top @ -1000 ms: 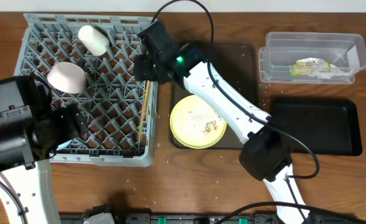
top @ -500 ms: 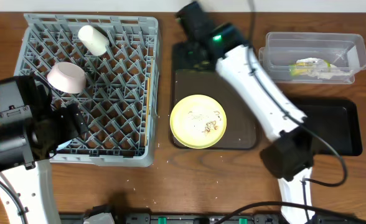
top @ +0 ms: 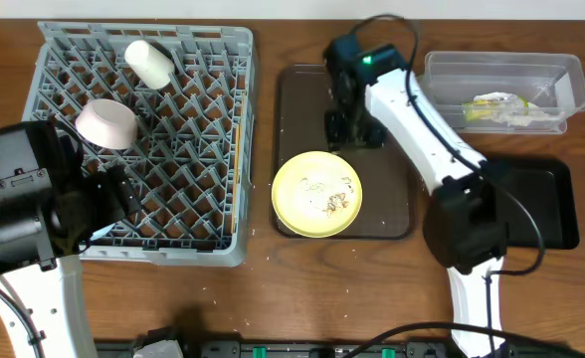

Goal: Sort waste into correct bins and load items into the dishwasher
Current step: 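Release the chopstick and move the right gripper to the yellow plate, then push the yellow plate's edge with the right gripper to shift it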

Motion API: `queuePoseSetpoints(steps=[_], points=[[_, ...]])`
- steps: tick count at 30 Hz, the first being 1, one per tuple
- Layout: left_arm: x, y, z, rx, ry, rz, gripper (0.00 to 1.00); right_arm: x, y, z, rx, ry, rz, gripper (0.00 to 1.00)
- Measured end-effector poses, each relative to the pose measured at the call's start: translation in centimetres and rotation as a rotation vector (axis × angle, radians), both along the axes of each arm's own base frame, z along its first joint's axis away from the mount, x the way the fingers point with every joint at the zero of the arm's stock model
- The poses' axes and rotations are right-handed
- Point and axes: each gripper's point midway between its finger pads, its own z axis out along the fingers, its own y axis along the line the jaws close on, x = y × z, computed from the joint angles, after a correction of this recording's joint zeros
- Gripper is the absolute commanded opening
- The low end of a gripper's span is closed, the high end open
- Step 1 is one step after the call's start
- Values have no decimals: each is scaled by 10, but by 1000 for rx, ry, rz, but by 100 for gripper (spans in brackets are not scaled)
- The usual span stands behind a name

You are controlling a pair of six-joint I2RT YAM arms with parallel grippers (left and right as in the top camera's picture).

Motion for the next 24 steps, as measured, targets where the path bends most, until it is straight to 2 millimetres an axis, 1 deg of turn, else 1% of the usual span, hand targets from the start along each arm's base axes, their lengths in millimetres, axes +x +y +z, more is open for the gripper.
queuePoseSetpoints(steps=[2,5,8,12,15,16,20,24], points=[[0,0,0,0,0,0,94,-2,0,-9,2,9,12,53],[0,0,0,0,0,0,94,0,1,-21,14,1,26,52],[0,0,0,0,0,0,93,-4,-3,-36,5,12,35,50],[0,0,0,0,0,0,94,-11,-7,-50,-4,32,45,43],[0,0,0,0,0,0,94,-8,-8,-53,-1,23,46,31],[0,0,0,0,0,0,94,-6,-10,-53,-2,17,42,29],[0,0,0,0,0,0,94,4,-29,-53,-28,1,4,29],[0,0,0,0,0,0,94,12,-46,-53,-46,-7,-29,21]])
